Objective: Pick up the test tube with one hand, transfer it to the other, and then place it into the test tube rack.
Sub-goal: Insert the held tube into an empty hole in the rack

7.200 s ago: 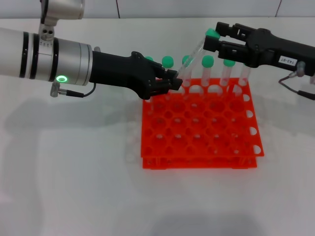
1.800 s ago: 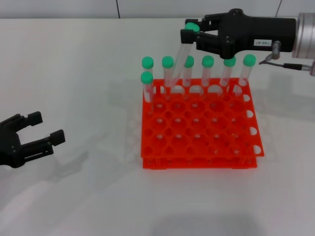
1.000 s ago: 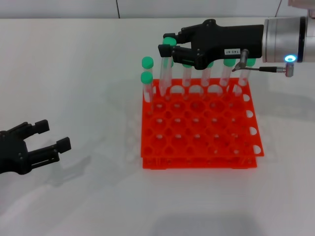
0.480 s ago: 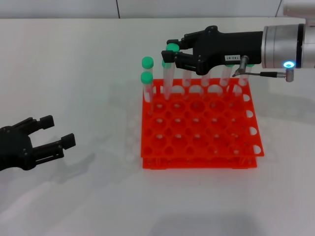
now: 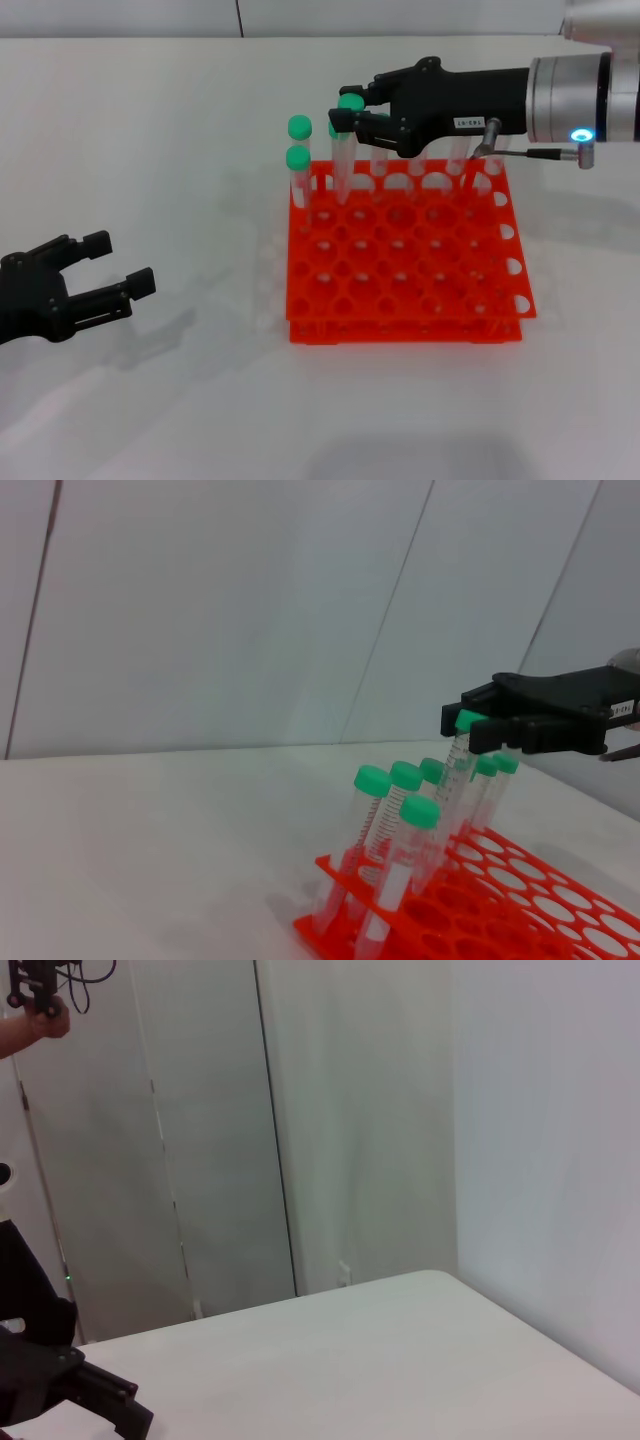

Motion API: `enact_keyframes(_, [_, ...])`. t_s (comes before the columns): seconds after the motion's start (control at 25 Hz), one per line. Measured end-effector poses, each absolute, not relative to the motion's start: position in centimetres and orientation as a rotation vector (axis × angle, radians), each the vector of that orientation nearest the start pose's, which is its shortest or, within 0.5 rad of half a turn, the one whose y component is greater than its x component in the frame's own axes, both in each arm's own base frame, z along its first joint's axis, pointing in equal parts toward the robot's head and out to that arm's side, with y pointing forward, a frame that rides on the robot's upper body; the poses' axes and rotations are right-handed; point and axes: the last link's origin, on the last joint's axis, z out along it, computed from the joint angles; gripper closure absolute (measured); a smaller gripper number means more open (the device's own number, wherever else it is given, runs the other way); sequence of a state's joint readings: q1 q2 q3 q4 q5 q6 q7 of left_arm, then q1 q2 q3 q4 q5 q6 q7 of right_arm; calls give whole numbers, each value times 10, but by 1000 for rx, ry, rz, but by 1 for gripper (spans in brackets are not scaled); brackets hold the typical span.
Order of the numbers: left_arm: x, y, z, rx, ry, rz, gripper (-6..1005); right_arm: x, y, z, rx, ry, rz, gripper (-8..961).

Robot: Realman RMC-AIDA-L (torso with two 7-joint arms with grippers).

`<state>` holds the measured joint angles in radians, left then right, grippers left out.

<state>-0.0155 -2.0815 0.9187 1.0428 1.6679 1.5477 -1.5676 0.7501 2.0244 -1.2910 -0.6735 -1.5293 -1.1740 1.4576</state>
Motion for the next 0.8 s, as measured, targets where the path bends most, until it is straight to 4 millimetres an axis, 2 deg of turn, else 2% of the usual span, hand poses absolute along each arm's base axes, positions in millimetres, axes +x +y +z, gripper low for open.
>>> enact_keyframes(0.8, [-317,241,49,-2427,-882,-750,104,140,403,-46,-2799,260,609,683])
